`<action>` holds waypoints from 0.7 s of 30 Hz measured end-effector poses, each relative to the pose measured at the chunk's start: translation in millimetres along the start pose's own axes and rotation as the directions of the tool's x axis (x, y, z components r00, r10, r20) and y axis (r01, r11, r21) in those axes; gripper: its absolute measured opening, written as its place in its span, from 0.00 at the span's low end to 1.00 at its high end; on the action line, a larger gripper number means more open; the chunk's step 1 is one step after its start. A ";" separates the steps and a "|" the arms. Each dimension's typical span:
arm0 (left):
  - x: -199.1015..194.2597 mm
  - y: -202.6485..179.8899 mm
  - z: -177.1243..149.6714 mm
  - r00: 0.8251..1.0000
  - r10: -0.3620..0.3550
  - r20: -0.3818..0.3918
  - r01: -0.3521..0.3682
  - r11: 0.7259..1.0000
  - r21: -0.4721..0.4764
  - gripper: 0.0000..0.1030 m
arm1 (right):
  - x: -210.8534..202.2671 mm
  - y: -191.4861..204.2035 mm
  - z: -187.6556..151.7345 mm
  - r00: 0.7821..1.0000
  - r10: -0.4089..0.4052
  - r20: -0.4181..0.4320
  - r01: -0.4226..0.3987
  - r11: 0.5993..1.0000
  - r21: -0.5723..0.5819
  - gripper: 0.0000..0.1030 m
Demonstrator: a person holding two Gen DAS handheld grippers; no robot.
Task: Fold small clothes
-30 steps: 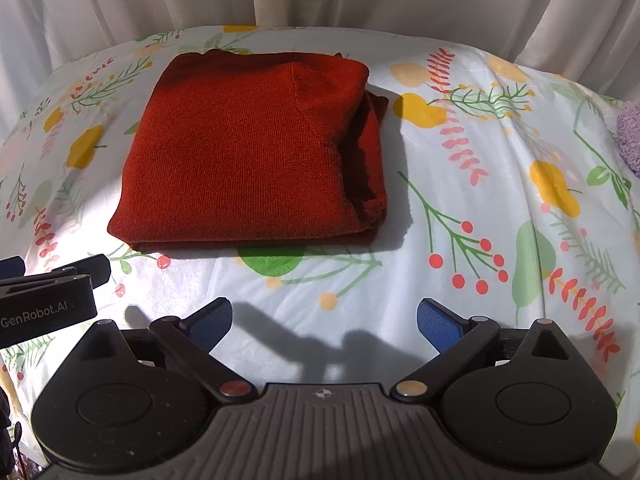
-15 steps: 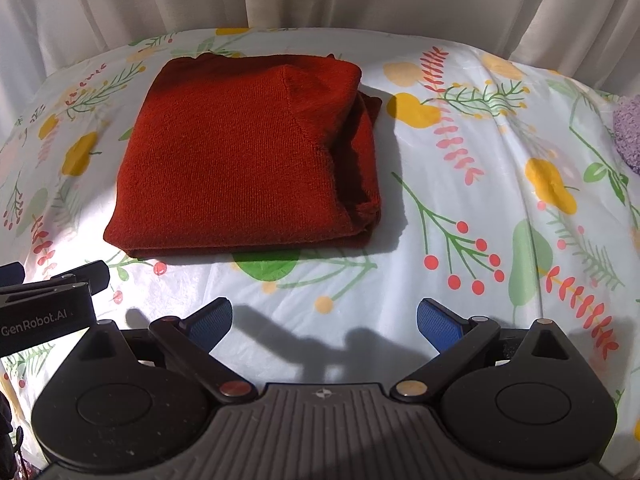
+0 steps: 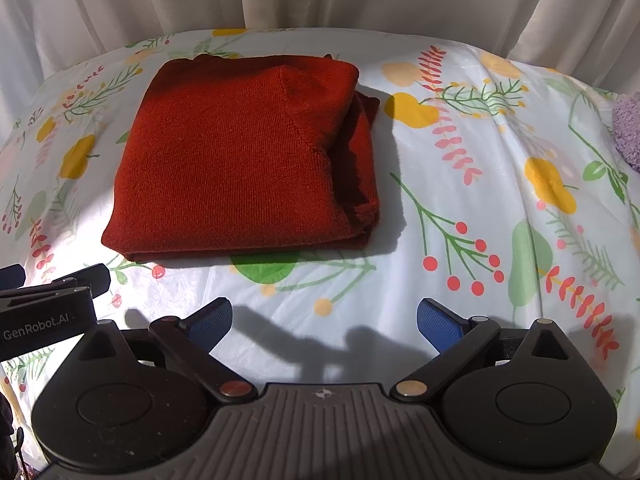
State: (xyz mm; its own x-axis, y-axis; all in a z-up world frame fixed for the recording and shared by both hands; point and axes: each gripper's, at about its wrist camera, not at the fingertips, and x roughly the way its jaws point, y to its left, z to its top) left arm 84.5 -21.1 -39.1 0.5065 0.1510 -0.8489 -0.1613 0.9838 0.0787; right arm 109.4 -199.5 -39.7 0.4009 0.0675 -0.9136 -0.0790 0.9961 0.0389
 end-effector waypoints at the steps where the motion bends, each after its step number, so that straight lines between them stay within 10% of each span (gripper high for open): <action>1: 0.5 0.2 0.0 1.000 0.000 0.000 0.000 1.000 -0.001 1.00 | 0.0 -0.2 0.1 1.000 0.001 0.000 -0.001 1.000 0.000 0.96; 21: 4.0 1.4 -0.1 1.000 -0.008 -0.006 0.008 1.000 0.018 1.00 | 0.2 -2.9 1.3 1.000 -0.001 0.004 0.001 1.000 0.015 0.96</action>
State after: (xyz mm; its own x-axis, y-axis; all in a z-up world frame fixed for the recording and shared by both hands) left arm 86.1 -19.2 -42.4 0.5028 0.1424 -0.8526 -0.1420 0.9865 0.0810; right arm 110.9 -202.3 -39.5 0.4046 0.0663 -0.9121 -0.0648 0.9969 0.0437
